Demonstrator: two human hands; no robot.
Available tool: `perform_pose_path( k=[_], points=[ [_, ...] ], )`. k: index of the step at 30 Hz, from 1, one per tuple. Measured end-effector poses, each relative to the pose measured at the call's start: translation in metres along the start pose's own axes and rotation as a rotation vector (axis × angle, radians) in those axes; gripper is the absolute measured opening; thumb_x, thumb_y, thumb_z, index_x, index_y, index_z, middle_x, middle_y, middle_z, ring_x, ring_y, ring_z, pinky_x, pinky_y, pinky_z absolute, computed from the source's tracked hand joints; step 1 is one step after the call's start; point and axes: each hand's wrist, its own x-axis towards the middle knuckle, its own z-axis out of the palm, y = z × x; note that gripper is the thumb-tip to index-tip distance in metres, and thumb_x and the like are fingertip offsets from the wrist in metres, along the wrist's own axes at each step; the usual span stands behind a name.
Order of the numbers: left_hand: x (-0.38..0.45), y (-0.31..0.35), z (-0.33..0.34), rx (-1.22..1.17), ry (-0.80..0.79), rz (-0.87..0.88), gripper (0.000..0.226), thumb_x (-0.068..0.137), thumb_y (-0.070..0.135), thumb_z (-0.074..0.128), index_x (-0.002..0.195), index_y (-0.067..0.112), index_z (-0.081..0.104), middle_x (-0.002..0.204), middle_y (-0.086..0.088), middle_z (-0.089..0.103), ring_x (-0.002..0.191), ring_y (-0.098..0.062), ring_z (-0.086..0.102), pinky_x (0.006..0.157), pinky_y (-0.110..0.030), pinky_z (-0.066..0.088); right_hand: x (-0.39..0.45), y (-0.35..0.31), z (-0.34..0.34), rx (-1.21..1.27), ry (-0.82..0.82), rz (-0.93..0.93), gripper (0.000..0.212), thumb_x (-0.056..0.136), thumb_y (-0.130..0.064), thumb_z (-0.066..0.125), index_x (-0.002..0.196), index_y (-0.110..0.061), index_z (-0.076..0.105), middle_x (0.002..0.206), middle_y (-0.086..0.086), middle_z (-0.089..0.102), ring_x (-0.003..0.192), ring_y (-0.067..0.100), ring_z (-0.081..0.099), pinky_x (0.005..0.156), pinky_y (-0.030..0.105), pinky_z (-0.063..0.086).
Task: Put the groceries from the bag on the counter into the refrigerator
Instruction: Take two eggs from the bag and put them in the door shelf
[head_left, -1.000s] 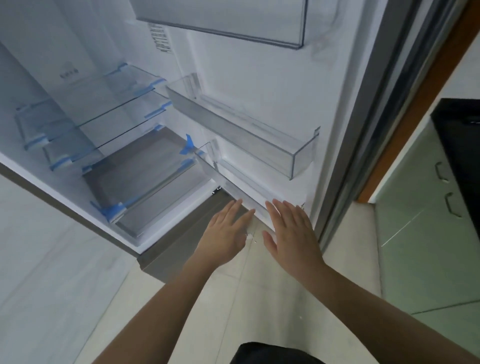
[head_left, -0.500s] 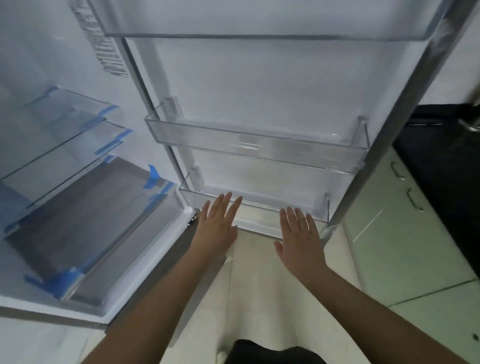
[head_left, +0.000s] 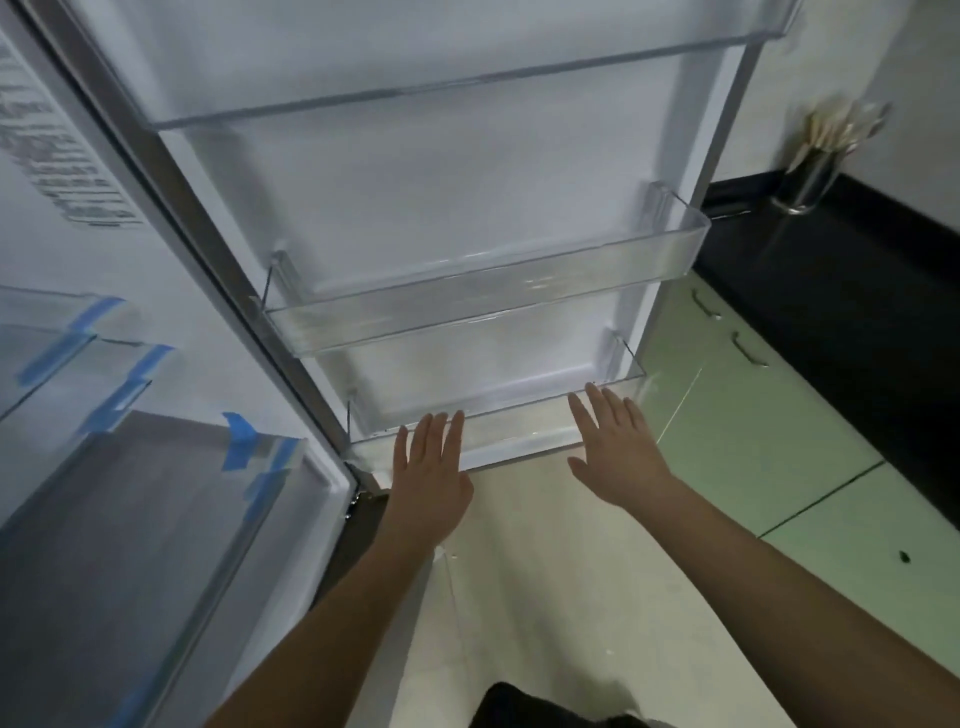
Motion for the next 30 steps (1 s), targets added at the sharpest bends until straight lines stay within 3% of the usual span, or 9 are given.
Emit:
perform_pose_path(
  k=[2,5,9,12,14,16,20,23,30],
  points=[
    [0.003,-0.001,0.001,0.007,0.0,0.001,0.08,0.073,0.024,0.065,0.147,0.009,0.039,0.141,-0.015,0.051,0.134,-0.033,0.043,0.115,-0.051,0.018,-0.001,0.003,-0.007,0.009,-0.029,0.025,0.08,0.093,-0.044,0.047,0.153,-0.015,0.002,0.161,0.012,0.005,0.147,0.03,0.005,0.118,0.044,0.0],
    [0.007,0.0,-0.001,-0.007,-0.02,-0.002,0.081,0.072,0.023,0.066,0.147,0.009,0.038,0.141,-0.016,0.051,0.134,-0.033,0.043,0.114,-0.052,0.023,-0.011,0.006,-0.015,0.02,-0.019,0.043,0.076,0.094,-0.042,0.044,0.153,-0.017,0.003,0.16,0.009,0.01,0.147,0.029,0.005,0.119,0.044,0.001],
    [0.011,0.0,-0.005,-0.005,-0.072,0.01,0.08,0.074,0.029,0.071,0.144,0.006,0.042,0.139,-0.018,0.053,0.131,-0.035,0.048,0.109,-0.056,0.032,-0.032,-0.001,-0.021,0.064,0.002,0.036,0.071,0.092,-0.039,0.05,0.151,-0.014,0.02,0.156,0.013,0.025,0.145,0.032,0.017,0.118,0.045,0.01],
    [0.013,-0.002,-0.008,0.002,-0.08,0.03,0.073,0.08,0.034,0.063,0.144,0.006,0.042,0.144,-0.019,0.049,0.133,-0.036,0.045,0.11,-0.054,0.03,-0.047,-0.007,-0.021,0.08,0.039,0.049,0.068,0.09,-0.042,0.056,0.146,-0.011,0.035,0.151,0.016,0.035,0.14,0.035,0.03,0.115,0.048,0.022],
    [0.011,-0.006,-0.008,-0.011,-0.098,0.038,0.071,0.084,0.032,0.063,0.146,0.007,0.04,0.148,-0.02,0.043,0.137,-0.037,0.04,0.112,-0.054,0.026,-0.059,-0.012,-0.023,0.077,0.043,0.081,0.067,0.09,-0.045,0.055,0.146,-0.012,0.036,0.151,0.016,0.035,0.139,0.035,0.032,0.114,0.048,0.023],
    [0.008,-0.009,-0.011,-0.024,-0.118,0.048,0.071,0.087,0.03,0.062,0.149,0.012,0.033,0.154,-0.019,0.034,0.142,-0.036,0.031,0.115,-0.053,0.021,-0.072,-0.02,-0.022,0.077,0.035,0.108,0.068,0.091,-0.046,0.051,0.148,-0.014,0.032,0.153,0.015,0.032,0.141,0.034,0.029,0.116,0.047,0.019],
    [0.008,0.006,-0.032,-0.005,-0.143,0.069,0.075,0.097,0.038,0.045,0.155,0.022,0.001,0.162,-0.019,0.006,0.149,-0.034,0.004,0.119,-0.048,0.003,-0.096,-0.025,-0.025,0.096,0.037,0.173,0.062,0.096,-0.048,0.042,0.148,-0.017,0.031,0.155,0.012,0.028,0.143,0.032,0.024,0.117,0.045,0.015],
    [0.01,0.035,-0.054,-0.036,-0.086,0.186,0.069,0.098,0.04,0.042,0.155,0.022,0.009,0.161,-0.016,0.011,0.149,-0.032,0.008,0.119,-0.047,0.004,-0.111,-0.02,-0.031,0.108,0.032,0.254,0.057,0.098,-0.046,0.038,0.146,-0.017,0.034,0.155,0.013,0.028,0.142,0.032,0.025,0.116,0.045,0.015],
    [-0.013,0.098,-0.053,-0.088,-0.179,0.436,0.061,0.097,0.043,0.044,0.151,0.022,0.026,0.158,-0.013,0.025,0.147,-0.031,0.017,0.118,-0.042,0.012,-0.19,-0.017,-0.036,0.145,-0.001,0.44,0.056,0.099,-0.048,0.032,0.148,-0.021,0.031,0.158,0.007,0.023,0.144,0.029,0.02,0.118,0.043,0.01]
  ],
)
